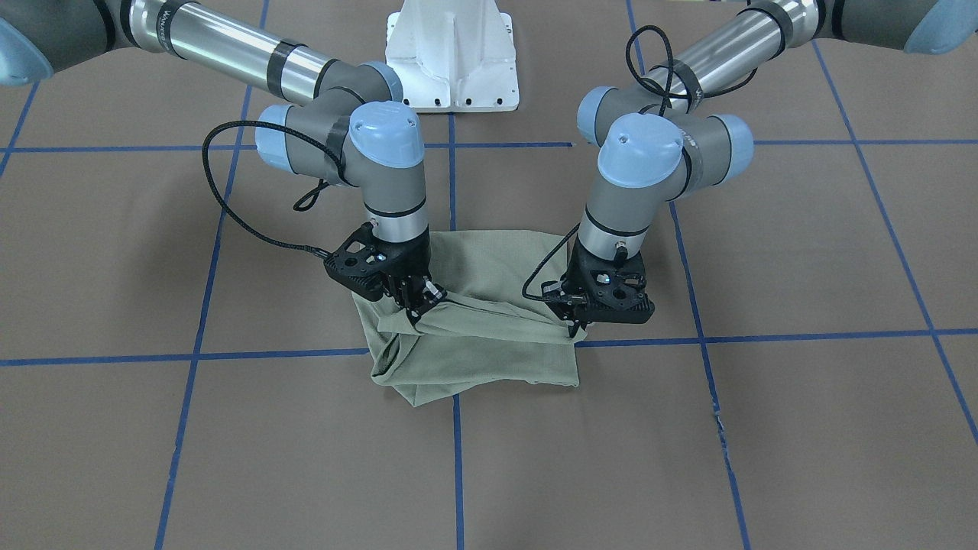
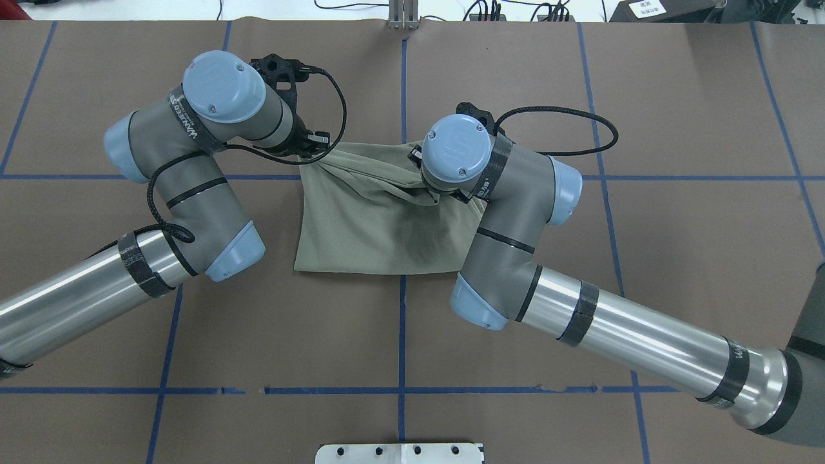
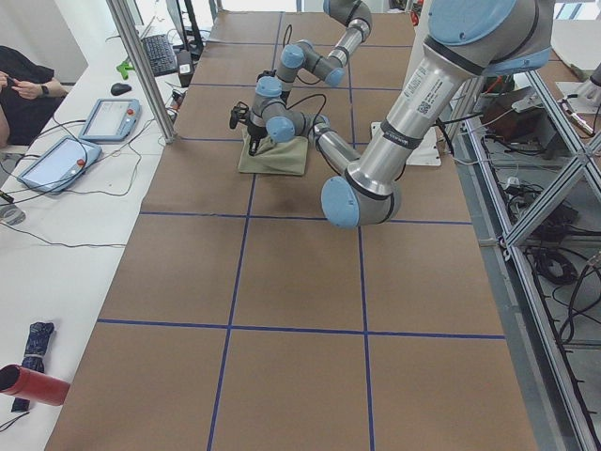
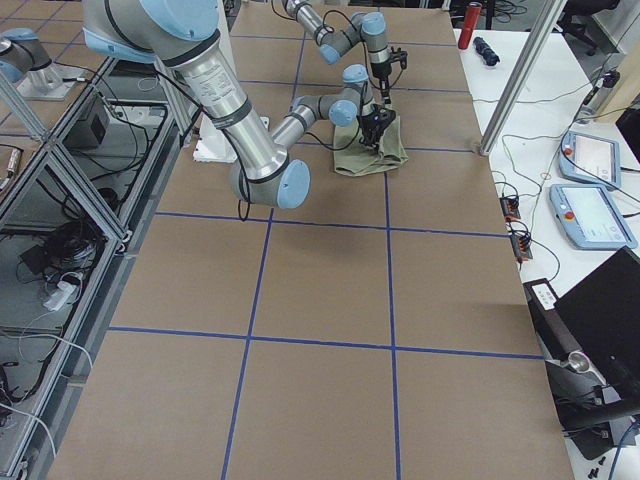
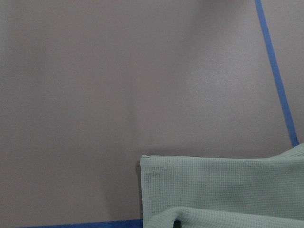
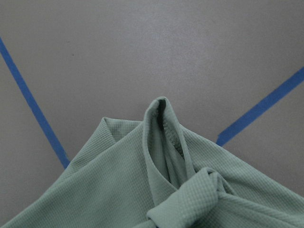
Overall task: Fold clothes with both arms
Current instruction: 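Lift the edge with both grippers and fold it away from the robot, then lay the folded edge down with both grippers and release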
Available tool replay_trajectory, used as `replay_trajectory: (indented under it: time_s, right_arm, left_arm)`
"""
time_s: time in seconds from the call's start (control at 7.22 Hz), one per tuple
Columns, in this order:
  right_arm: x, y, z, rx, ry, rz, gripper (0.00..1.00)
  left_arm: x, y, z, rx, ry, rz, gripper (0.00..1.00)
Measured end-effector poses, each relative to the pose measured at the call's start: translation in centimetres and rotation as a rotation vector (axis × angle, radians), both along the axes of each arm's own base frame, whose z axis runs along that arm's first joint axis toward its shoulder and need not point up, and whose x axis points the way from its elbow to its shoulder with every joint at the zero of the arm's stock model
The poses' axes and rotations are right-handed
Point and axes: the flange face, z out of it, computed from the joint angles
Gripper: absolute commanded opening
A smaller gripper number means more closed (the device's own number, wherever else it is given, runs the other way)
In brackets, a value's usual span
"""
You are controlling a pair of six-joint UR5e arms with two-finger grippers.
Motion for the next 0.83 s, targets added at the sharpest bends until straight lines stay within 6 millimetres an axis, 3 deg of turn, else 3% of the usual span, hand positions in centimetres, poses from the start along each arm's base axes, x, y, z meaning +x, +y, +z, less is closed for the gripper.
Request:
replay_trajectory:
  time_s: [0.14, 0.42, 0.69, 0.83]
  right_arm:
    - [-0.2, -0.3, 0.1, 0.024, 0.017, -0.022, 1.00]
    - [0.0, -1.6, -0.3, 0.095, 0.058, -0.110, 1.00]
    - [1.0, -2.1, -2.6, 0.111, 0.020, -0.194, 1.00]
    - [0.3, -1.0, -3.0, 0.118, 0.011, -0.224, 1.00]
  left_arm:
    - [0.3, -0.1, 0.2, 0.014, 0.011, 0.004, 1.00]
    - [0.4, -0.2, 0.8, 0.057, 0.046, 0.016, 1.00]
    - [-1.6, -1.0, 1.5, 0.111, 0.049, 0.092, 1.00]
    - [-2.8, -1.5, 2.3, 0.122, 0.051, 0.129, 1.00]
